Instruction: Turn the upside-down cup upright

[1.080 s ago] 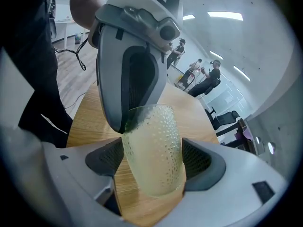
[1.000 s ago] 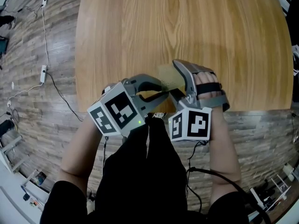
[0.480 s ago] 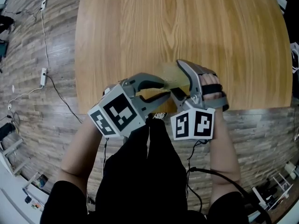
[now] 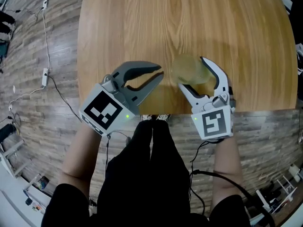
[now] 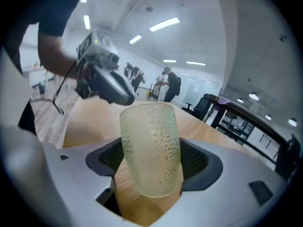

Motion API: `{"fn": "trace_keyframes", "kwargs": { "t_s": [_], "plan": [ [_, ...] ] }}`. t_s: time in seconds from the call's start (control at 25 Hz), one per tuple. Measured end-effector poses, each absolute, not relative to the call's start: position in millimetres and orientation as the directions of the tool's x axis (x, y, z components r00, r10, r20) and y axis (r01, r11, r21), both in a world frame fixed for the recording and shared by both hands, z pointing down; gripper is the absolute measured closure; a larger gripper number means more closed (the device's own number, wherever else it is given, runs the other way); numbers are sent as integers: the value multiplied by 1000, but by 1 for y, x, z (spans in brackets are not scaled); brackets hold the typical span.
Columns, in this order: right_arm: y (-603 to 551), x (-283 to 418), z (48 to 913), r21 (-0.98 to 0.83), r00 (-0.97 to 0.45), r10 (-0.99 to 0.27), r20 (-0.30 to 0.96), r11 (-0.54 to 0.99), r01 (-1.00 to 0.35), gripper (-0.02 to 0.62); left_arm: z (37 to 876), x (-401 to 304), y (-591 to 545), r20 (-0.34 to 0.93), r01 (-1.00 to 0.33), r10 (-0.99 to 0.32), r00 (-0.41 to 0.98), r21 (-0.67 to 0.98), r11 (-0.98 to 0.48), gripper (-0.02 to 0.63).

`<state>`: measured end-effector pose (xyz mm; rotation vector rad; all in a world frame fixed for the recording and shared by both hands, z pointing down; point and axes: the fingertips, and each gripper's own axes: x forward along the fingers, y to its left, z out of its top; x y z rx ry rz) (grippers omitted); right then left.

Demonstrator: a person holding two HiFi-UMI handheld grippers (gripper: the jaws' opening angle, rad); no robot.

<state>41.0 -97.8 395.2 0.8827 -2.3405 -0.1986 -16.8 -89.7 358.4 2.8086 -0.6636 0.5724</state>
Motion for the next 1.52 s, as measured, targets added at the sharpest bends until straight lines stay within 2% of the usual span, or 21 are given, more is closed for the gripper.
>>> {"fn": "trace_keyframes", "kwargs": {
  "t_s": [0.08, 0.2, 0.32, 0.68, 1.0, 1.32, 1.52],
  "plan": [
    [-97, 37, 381, 200, -656, -636, 407, 762, -616, 267, 358, -27, -106, 375, -561, -496, 783, 83, -824, 596],
    [-93, 29, 368, 34, -730, -620, 289, 768, -639, 267, 367, -36, -127, 325, -664, -613, 720, 68, -744, 598],
    [-86, 17, 365, -33, -777, -587, 227, 793, -608, 267, 379, -31, -140, 316, -729, -682, 659, 47, -682, 598],
    [-91, 12, 401, -10, -754, -563, 339, 799, -601, 267, 403, -6, -154, 384, -701, -651, 655, -13, -713, 598],
    [-103, 15, 430, -61, -742, -530, 412, 796, -602, 267, 431, -1, -161, 462, -684, -628, 626, -61, -726, 598],
    [-102, 14, 438, -82, -746, -518, 418, 797, -599, 267, 438, 1, -159, 477, -684, -630, 613, -80, -726, 598],
    [-102, 14, 437, -85, -754, -511, 413, 803, -590, 265, 434, -8, -166, 447, -711, -680, 581, -128, -692, 598]
  ]
}}
